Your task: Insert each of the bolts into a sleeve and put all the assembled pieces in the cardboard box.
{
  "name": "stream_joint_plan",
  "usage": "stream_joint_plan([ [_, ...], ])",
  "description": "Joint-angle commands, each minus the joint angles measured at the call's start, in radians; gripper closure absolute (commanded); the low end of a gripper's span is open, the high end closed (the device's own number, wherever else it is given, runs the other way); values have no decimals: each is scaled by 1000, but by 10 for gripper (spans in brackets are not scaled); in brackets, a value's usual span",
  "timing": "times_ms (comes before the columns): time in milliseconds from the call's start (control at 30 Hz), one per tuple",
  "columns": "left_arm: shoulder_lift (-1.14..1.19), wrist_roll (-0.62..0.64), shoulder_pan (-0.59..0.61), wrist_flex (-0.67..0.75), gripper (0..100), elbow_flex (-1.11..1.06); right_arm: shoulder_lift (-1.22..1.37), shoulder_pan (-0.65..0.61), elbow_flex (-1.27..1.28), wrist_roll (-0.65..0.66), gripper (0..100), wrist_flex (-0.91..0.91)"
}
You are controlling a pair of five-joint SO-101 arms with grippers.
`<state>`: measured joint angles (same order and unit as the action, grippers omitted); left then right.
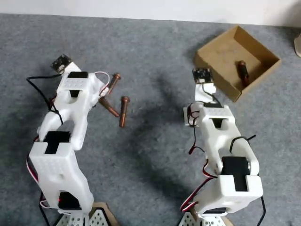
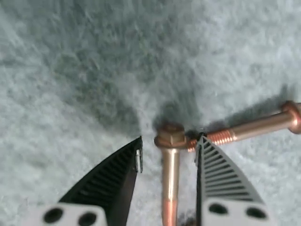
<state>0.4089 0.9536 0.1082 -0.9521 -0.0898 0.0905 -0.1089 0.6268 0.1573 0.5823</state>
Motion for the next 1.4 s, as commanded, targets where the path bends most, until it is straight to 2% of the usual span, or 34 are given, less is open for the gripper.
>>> stream_joint_plan([
  [0,44,9,4,28,808,12,-21,-35,12,12,995,-5],
  [133,96,9,-10,28,808,65,-21,-35,12,12,995,-5],
  [433,102,5,-93,-193,808,160,-19,-35,10,12,995,-5],
  [600,102,9,-120,-262,808,170,-18,-35,8,12,995,-5],
  [1000,110,49,-122,-267,808,170,-18,-31,8,14,995,-5],
  [1367,110,52,-68,-267,808,168,-18,-33,8,14,995,-5],
])
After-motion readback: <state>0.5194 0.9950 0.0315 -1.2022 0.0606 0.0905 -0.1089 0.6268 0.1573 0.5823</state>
